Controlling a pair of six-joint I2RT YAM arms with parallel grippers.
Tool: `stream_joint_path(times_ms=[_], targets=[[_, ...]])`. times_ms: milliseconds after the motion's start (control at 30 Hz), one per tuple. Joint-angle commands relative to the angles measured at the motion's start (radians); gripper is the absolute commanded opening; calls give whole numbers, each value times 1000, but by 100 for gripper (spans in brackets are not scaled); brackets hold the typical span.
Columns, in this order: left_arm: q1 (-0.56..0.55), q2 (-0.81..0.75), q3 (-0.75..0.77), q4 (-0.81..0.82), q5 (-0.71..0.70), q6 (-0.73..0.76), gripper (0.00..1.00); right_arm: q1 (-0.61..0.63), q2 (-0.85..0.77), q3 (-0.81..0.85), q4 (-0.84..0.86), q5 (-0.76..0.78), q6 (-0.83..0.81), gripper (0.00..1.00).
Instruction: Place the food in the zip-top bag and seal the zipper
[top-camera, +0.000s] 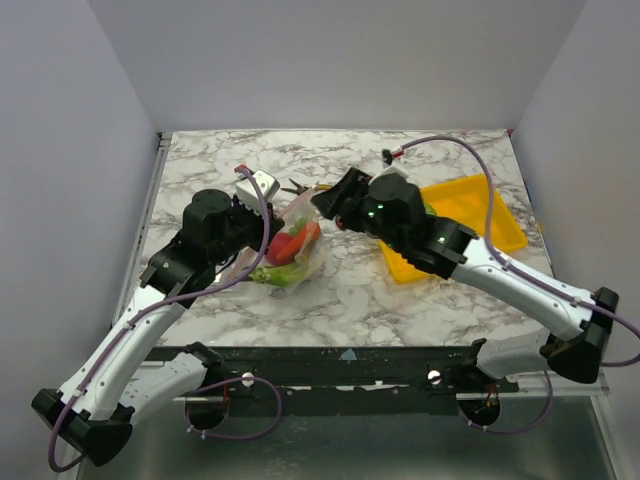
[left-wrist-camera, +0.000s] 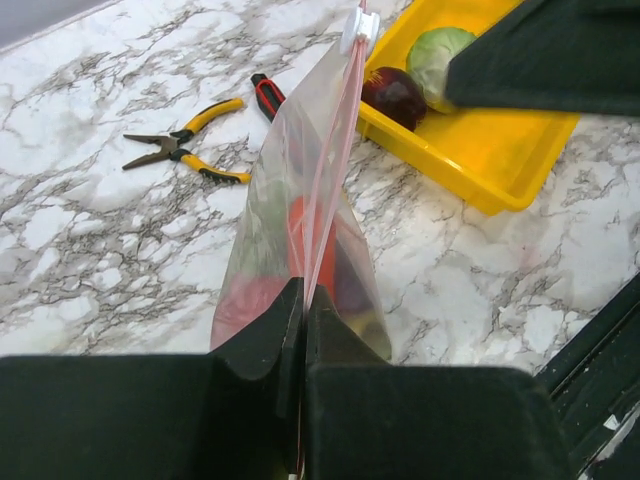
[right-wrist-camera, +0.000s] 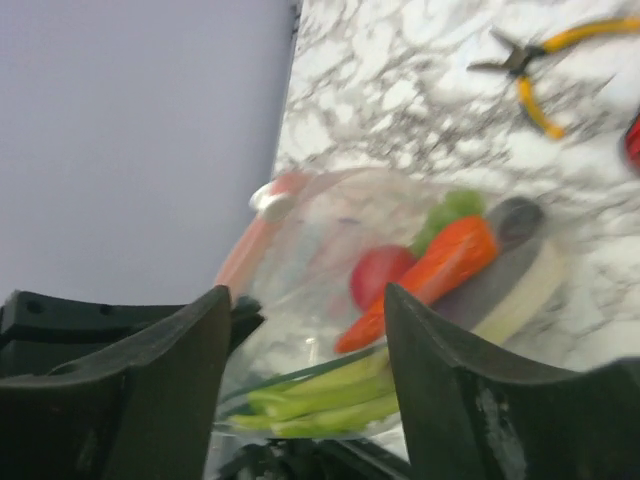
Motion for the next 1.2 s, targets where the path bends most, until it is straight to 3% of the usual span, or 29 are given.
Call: stream_joint_path(times_ms=[0, 100, 167, 333, 467, 633, 800, 967, 1167], targets=[[6, 11, 67, -56, 61, -1, 0, -190, -196, -148, 228, -378, -473, 72], [31, 23, 96, -82, 169, -2, 0, -253, -224, -161, 194, -608, -749, 83], [56, 39, 121, -98, 269, 0, 0, -260, -230, -175, 177, -679, -870, 99], [114, 99, 187, -136, 455, -4, 0, -275, -216, -178, 202, -828, -1022, 100], [132, 147, 222, -152, 526, 6, 0, -295, -213, -194, 229, -977, -1105, 100], [135, 190, 234, -169, 569, 2, 0, -394, -165, -194, 215, -1259, -1121, 92], [135, 183, 211, -158, 583, -3, 0, -468, -157, -247, 283, -1361, -1099, 86], [136, 185, 210, -171, 591, -1, 0, -580, -171, -353, 473, -1469, -1000, 86], [137, 192, 214, -176, 602, 9, 0, -584, -84, -343, 565, -1588, -976, 84]])
